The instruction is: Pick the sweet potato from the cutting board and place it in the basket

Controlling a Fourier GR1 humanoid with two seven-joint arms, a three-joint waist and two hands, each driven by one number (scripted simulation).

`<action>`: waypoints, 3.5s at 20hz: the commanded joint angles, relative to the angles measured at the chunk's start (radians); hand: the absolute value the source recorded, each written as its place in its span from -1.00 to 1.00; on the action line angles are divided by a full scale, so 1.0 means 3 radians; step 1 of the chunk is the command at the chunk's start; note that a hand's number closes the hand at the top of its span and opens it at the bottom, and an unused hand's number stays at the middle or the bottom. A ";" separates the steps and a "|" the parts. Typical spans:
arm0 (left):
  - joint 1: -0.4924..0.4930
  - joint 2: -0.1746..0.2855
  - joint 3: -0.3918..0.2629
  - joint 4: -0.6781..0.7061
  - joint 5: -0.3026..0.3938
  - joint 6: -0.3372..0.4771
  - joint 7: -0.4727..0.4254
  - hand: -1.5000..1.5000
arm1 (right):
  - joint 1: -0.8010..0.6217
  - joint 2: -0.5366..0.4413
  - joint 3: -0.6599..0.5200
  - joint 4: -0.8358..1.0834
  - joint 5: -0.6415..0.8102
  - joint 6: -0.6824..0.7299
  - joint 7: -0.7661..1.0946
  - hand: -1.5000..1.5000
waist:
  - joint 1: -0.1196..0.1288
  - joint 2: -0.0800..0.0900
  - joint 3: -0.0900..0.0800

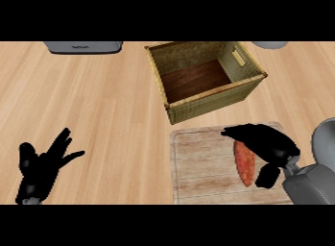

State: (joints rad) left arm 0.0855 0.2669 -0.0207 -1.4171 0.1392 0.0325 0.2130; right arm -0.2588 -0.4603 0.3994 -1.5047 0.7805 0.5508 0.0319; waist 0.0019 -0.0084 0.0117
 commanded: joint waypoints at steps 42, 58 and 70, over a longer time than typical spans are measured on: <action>0.0166 -0.0136 -0.0131 -0.0089 -0.0181 0.0030 0.0300 0.00 | -0.2322 0.1533 0.0404 -0.1640 -0.0137 -0.2018 0.4277 1.00 | 0.0067 -0.0002 -0.0053; 0.0108 -0.0125 -0.0022 0.0122 -0.0129 -0.0089 0.0102 0.00 | -0.3602 0.1337 -0.1031 0.0173 -0.0456 -0.1679 0.3524 1.00 | 0.0042 0.0047 -0.0047; 0.0186 -0.0171 0.0001 0.0072 -0.0161 -0.0093 0.0073 0.00 | -0.3303 0.1406 -0.1379 0.0922 -0.0591 -0.2153 0.2738 1.00 | 0.0050 0.0047 -0.0042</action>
State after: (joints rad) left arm 0.1021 0.2284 -0.0067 -1.4592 0.0973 0.0202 0.2378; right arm -1.2844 -0.0603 0.0182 -1.2975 0.6064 -0.0188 0.9174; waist 0.0152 -0.0015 0.0082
